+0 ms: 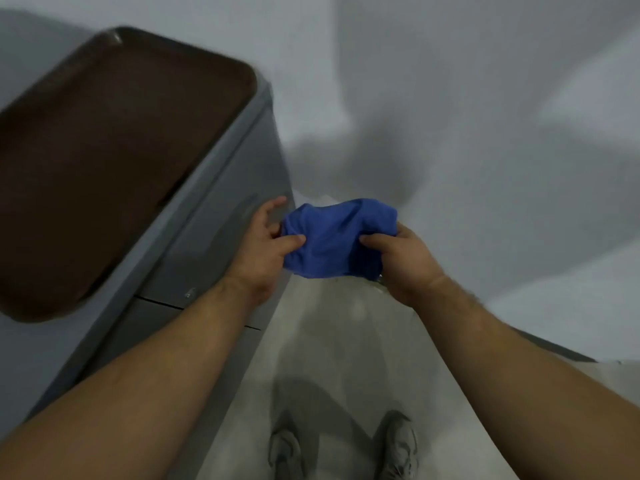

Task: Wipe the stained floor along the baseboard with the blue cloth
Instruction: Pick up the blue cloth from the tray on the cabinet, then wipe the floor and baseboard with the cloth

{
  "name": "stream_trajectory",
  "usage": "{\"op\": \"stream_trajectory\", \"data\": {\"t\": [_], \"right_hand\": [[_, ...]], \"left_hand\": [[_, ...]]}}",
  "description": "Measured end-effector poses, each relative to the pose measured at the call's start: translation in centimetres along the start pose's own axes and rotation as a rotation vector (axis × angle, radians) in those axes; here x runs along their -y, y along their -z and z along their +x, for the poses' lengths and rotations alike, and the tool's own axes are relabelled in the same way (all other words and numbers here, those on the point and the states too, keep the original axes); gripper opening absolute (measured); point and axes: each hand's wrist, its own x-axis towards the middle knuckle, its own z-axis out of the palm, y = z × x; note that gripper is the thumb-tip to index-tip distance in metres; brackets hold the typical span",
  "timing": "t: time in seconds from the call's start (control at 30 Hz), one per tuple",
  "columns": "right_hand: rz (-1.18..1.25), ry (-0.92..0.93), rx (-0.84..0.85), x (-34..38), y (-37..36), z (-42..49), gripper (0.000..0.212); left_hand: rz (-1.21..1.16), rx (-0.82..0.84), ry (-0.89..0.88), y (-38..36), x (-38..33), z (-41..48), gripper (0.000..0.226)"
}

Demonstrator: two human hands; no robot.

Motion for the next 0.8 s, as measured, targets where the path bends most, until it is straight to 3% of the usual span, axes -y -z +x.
{"op": "stream_trajectory", "data": {"t": [0.07, 0.13, 0.23, 0.43, 0.5, 0.7, 0.8], "right_hand": [[-0.130, 0.001, -0.058, -3.3, 0.7, 1.0, 0.028], [-0.207, -0.023, -0.154, -7.5, 1.8, 2.4, 0.024], [-0.260, -0.079, -0.260, -15.5, 3.7, 4.6, 0.022], [-0.365, -0.182, -0.277, -32.3, 6.6, 9.0, 0.026], [-0.422, -0.229, -0.314, -37.1, 7.6, 10.7, 0.016], [-0.407, -0.240, -0.355, -48.1, 10.4, 16.6, 0.027], [-0.295, -0.226, -0.305, -51.2, 10.7, 19.5, 0.027]], "left_hand": [[0.171, 0.029, -0.040, 0.9, 3.7, 1.0, 0.072], [0.312, 0.022, -0.079, 1.6, 7.8, 2.1, 0.070], [0.477, 0.012, -0.089, 2.1, 15.7, 4.0, 0.057], [0.803, 0.041, 0.011, 3.8, 33.2, 8.1, 0.012], [0.854, 0.070, 0.029, 4.4, 38.3, 9.9, 0.017], [0.560, 0.154, 0.209, 6.1, 49.4, 15.6, 0.001], [0.470, 0.173, 0.242, 6.8, 52.6, 18.7, 0.021]]}}
